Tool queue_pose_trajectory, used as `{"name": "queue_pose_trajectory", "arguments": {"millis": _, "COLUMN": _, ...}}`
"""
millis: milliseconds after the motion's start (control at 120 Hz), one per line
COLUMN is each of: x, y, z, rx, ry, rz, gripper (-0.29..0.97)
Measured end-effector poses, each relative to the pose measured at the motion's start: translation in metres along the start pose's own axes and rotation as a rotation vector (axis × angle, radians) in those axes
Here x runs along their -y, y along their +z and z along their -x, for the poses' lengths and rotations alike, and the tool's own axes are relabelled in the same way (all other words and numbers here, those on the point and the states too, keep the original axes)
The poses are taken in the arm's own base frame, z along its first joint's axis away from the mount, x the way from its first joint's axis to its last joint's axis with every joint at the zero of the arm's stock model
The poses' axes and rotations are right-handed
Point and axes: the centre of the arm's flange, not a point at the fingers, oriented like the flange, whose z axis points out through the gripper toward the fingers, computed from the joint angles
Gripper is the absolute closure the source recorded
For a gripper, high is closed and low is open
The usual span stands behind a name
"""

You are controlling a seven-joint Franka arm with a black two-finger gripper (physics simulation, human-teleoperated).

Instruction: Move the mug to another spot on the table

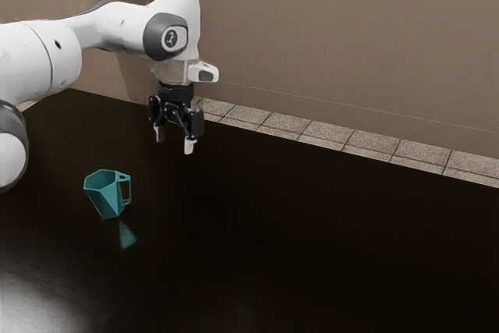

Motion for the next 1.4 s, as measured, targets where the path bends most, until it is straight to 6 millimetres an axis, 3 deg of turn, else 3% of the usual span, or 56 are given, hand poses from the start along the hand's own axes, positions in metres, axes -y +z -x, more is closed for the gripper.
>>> {"name": "queue_pose_trajectory", "arguments": {"millis": 125, "x": 0.015, "y": 0.034, "z": -0.009, "rx": 0.001, "ry": 0.079, "rz": -0.018, "gripper": 0.02}}
{"name": "queue_pose_trajectory", "arguments": {"millis": 300, "x": 0.012, "y": 0.088, "z": -0.003, "rx": 0.061, "ry": 0.232, "rz": -0.038, "gripper": 0.02}}
{"name": "queue_pose_trajectory", "arguments": {"millis": 408, "x": 0.015, "y": 0.107, "z": -0.004, "rx": 0.077, "ry": 0.303, "rz": -0.043, "gripper": 0.03}}
{"name": "queue_pose_trajectory", "arguments": {"millis": 525, "x": 0.047, "y": 0.125, "z": 0.001, "rx": 0.070, "ry": 0.317, "rz": -0.045, "gripper": 0.03}}
{"name": "queue_pose_trajectory", "arguments": {"millis": 675, "x": 0.067, "y": 0.127, "z": -0.001, "rx": 0.007, "ry": 0.350, "rz": -0.067, "gripper": 0.03}}
{"name": "queue_pose_trajectory", "arguments": {"millis": 950, "x": 0.123, "y": 0.138, "z": 0.005, "rx": -0.086, "ry": 0.346, "rz": -0.097, "gripper": 0.03}}
{"name": "queue_pose_trajectory", "arguments": {"millis": 1108, "x": 0.137, "y": 0.142, "z": 0.004, "rx": -0.120, "ry": 0.357, "rz": -0.109, "gripper": 0.03}}
{"name": "queue_pose_trajectory", "arguments": {"millis": 1400, "x": 0.151, "y": 0.176, "z": 0.018, "rx": -0.086, "ry": 0.362, "rz": -0.081, "gripper": 0.05}}
